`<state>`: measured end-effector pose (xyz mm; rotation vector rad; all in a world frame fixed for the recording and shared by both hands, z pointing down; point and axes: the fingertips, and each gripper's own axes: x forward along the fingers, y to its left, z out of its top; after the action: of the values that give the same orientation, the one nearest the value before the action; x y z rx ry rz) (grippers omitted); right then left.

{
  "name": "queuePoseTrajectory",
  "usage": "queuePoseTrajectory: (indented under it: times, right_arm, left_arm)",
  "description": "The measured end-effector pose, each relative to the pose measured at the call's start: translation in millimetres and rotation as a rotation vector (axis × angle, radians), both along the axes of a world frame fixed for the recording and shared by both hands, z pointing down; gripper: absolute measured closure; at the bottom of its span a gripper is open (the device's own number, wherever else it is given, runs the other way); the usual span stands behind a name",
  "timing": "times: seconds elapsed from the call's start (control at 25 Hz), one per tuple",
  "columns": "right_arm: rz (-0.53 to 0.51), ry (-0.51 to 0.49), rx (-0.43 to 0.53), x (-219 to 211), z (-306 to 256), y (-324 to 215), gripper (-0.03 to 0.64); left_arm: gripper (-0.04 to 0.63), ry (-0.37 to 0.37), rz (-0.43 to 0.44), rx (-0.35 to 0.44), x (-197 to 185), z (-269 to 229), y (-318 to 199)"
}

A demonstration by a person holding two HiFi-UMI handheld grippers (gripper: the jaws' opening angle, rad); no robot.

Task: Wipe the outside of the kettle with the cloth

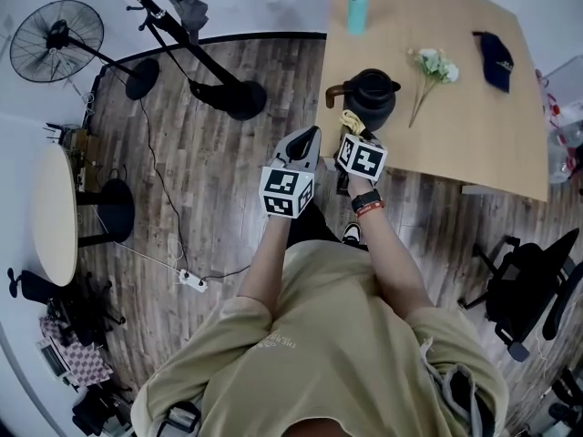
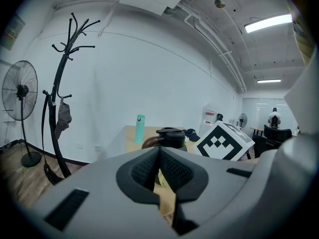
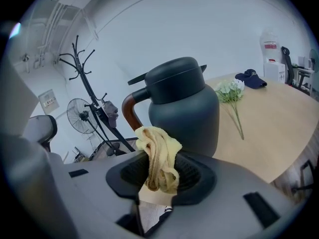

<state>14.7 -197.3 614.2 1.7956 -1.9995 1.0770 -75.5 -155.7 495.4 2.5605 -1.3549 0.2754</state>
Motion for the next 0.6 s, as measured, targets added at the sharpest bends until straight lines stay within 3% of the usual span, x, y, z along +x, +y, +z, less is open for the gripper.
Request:
queuePoseTrajectory:
  times: [0.6]
  right_arm:
    - [-0.057,0.072,0.043,36.1,0.0,18.7,0.477]
  left_arm:
    - [0.574,0.0,0.03,-0.008,28.6,3.5,4.0]
